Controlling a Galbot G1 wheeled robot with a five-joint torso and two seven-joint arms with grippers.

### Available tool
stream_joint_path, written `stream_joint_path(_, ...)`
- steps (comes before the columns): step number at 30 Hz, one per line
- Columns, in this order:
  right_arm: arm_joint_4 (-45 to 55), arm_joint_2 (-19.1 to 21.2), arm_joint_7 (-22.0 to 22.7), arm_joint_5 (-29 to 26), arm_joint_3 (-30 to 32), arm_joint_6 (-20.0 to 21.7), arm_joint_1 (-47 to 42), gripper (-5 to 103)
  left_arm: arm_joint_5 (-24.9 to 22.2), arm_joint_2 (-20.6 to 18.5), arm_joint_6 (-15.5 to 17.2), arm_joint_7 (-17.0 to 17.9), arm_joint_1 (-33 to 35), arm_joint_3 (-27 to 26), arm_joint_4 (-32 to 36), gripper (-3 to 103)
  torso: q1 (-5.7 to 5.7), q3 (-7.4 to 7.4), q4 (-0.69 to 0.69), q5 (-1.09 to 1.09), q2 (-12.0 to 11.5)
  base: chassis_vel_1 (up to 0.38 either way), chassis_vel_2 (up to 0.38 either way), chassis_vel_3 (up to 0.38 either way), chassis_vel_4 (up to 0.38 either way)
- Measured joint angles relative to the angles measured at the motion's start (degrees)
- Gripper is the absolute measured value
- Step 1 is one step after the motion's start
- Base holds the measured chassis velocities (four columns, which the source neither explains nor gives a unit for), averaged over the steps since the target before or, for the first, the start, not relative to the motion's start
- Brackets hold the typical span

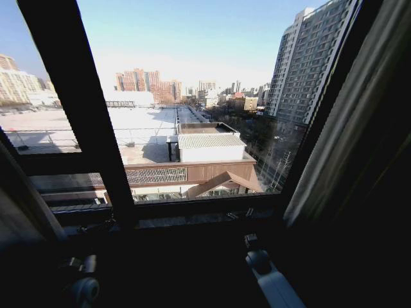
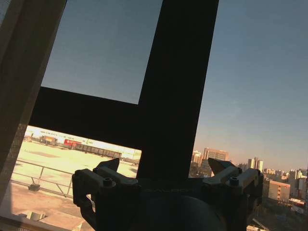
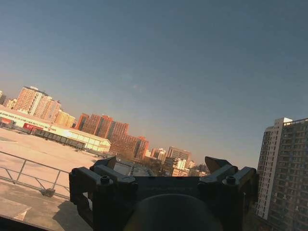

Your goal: Open the curtains by pulling them apart, changing their state from closed to fully open.

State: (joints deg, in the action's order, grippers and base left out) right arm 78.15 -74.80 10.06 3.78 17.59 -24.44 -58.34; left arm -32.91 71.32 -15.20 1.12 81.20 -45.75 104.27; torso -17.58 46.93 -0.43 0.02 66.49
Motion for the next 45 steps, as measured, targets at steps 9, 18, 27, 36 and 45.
stream_joint_path(9,0.35,-0.44,-0.09,0.24,-0.27,0.05,-0.09,100,0.00,0.00,0.00,0.00,0.00,0.00,0.00,100,0.00,0.00,0.00,0.02,0.00,0.399,0.321,-0.390,-0.315)
stream_joint_path(18,0.61,-0.84,-0.05,0.32,-0.49,-0.48,-0.38,100,0.00,0.00,0.00,0.00,0.00,0.00,0.00,100,0.00,0.00,0.00,-0.01,0.00,0.366,0.323,-0.372,-0.313)
stream_joint_path(27,1.03,-1.19,-0.50,0.43,-0.35,-1.96,-0.42,100,0.00,-0.01,0.00,0.01,0.00,-0.02,-0.01,100,-0.01,0.00,0.03,-0.04,0.00,0.226,0.224,-0.224,-0.240)
stream_joint_path(36,0.64,-1.24,-3.83,-0.25,0.26,-3.42,-1.04,100,0.00,0.02,0.00,-0.01,0.00,0.03,0.00,100,0.01,0.00,-0.03,0.00,0.00,-0.021,-0.013,0.029,0.005)
stream_joint_path(45,1.04,-1.85,-4.54,0.20,-0.44,-4.70,-1.12,100,0.00,0.00,0.00,-0.01,0.00,0.01,0.00,100,-0.01,0.00,0.02,-0.03,0.00,-0.028,0.037,0.028,-0.037)
